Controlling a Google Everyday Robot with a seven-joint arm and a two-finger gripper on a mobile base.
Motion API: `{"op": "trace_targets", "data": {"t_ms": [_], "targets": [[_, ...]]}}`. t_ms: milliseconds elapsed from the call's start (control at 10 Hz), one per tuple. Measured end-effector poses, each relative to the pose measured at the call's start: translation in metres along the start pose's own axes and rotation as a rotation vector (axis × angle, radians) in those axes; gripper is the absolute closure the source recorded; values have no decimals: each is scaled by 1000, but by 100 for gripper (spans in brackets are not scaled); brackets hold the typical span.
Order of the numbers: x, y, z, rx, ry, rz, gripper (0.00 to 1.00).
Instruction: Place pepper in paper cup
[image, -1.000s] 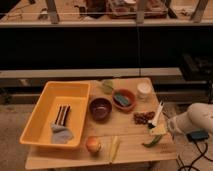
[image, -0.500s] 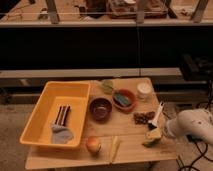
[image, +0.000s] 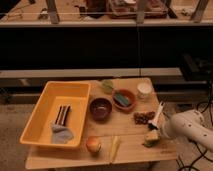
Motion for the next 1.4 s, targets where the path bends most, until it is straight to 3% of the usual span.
{"op": "trace_targets", "data": {"t_ms": [100, 1000, 1300, 1400], "targets": [[0, -2, 1, 5, 1, 10, 45], [-22, -4, -1, 38, -20, 15, 46], [-29, -6, 1, 41, -23, 17, 65], [-29, -6, 3, 42, -17, 17, 66]]}}
